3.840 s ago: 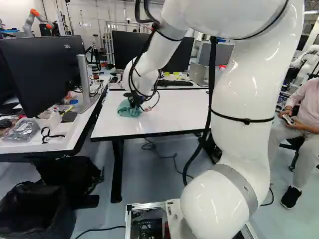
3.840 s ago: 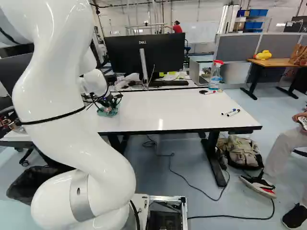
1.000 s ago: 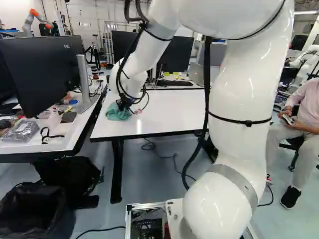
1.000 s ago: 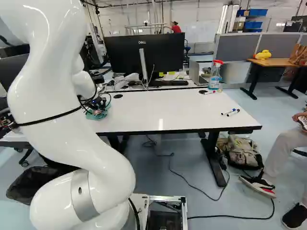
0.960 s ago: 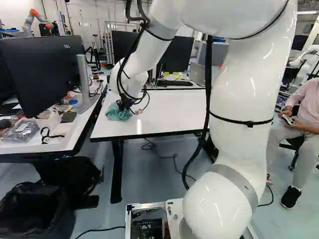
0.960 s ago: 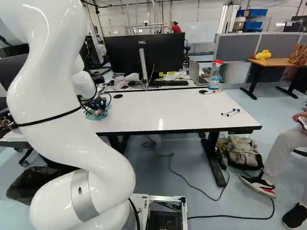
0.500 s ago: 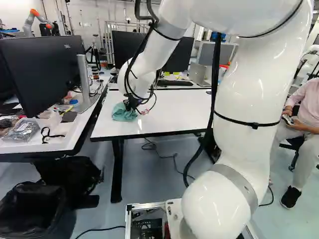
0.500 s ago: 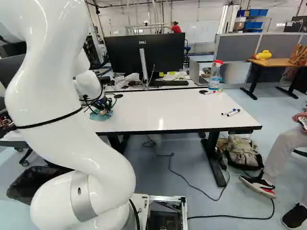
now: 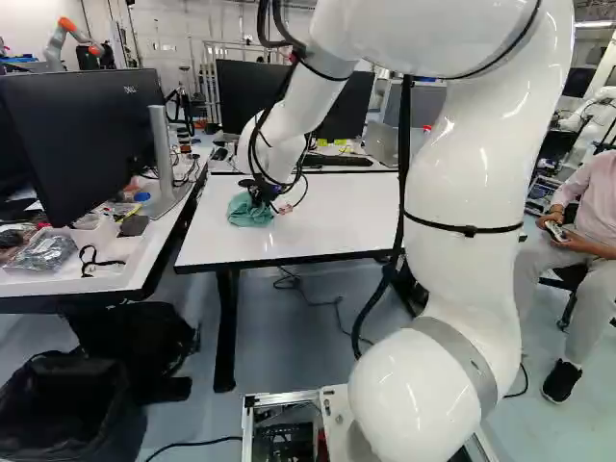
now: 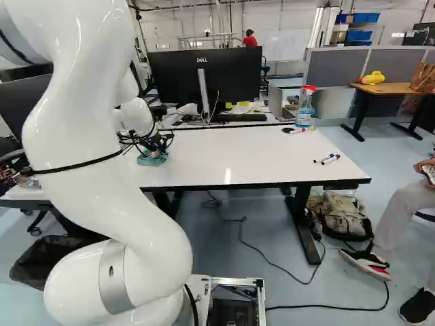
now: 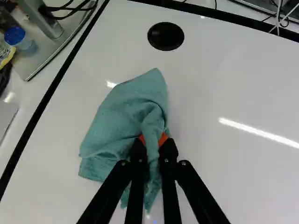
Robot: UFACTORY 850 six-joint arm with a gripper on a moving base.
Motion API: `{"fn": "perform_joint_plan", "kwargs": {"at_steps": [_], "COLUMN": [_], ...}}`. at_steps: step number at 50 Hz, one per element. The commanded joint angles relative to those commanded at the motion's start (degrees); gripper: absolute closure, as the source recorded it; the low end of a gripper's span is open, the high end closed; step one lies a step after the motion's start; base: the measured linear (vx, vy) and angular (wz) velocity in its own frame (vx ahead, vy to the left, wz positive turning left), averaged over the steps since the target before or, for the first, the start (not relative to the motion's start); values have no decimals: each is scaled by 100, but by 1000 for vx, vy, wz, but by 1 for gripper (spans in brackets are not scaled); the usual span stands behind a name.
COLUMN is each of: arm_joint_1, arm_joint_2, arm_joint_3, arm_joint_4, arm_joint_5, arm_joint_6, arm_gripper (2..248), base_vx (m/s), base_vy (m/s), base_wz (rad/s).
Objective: Clean the table with the green towel
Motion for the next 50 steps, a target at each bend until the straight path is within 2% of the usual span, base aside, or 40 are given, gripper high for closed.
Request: {"fn": "perform_joint_plan", "kwargs": {"at_steps": [15, 29, 38, 50], "arm_joint_1": [-157, -217, -178, -13], "arm_joint_2": [-310, -638, -836, -955], "arm_joint_3": [-386, -804, -1062, -1218], "arm_joint_4": [0, 0, 0, 0], "arm_joint_5": [0, 0, 0, 0], "arm_joint_6": [0, 0, 0, 0], "arm_gripper": [212, 212, 212, 212], "base_vx": [0, 0, 0, 0], "base_vy": [0, 0, 0, 0], "base_wz": [0, 0, 0, 0]}}
